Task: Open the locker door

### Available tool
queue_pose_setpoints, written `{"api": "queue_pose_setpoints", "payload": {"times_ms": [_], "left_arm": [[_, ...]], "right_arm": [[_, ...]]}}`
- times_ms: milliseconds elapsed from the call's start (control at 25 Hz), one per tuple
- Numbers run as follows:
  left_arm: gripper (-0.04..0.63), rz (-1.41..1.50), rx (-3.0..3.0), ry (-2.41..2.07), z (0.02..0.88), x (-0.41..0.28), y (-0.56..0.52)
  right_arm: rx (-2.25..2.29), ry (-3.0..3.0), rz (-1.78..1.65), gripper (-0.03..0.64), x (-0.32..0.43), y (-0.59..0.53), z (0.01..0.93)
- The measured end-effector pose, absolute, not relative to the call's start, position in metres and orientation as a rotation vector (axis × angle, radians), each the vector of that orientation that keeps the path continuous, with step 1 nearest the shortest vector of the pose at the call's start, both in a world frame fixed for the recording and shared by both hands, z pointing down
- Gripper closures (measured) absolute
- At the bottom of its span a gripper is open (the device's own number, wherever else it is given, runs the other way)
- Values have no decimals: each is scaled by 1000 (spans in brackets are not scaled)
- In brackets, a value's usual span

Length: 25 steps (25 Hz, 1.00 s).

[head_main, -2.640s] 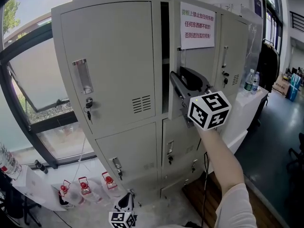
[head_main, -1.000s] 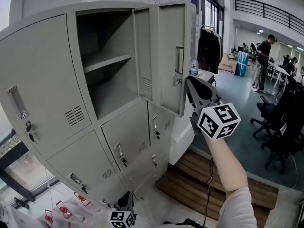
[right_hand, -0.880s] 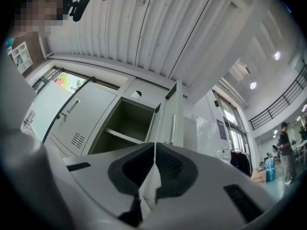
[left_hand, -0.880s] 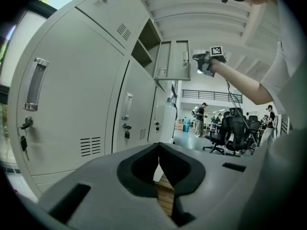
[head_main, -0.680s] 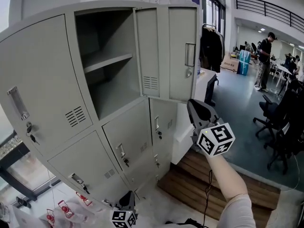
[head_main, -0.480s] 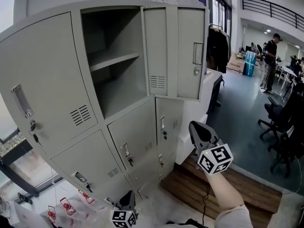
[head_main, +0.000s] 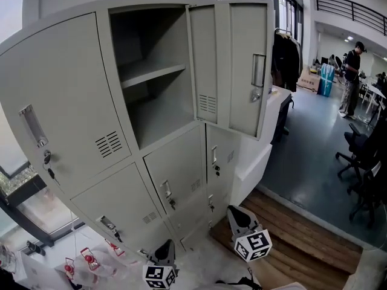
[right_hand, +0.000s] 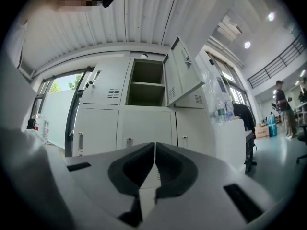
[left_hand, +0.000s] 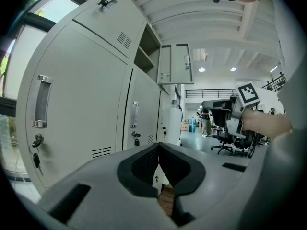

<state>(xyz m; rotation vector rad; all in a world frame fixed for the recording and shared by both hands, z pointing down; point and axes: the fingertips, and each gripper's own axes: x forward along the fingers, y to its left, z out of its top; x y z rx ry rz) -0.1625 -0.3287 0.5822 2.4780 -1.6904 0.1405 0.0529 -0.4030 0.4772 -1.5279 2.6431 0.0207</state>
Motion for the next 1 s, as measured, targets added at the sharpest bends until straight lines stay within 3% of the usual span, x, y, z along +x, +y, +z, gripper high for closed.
{"api": "queue_pose_setpoints", "payload": {"times_ms": [1000], "left_arm": [[586, 85, 2469, -1743, 572, -172, -307]], "right_arm": [[-1560, 2729, -77, 603, 25, -348, 558]]}}
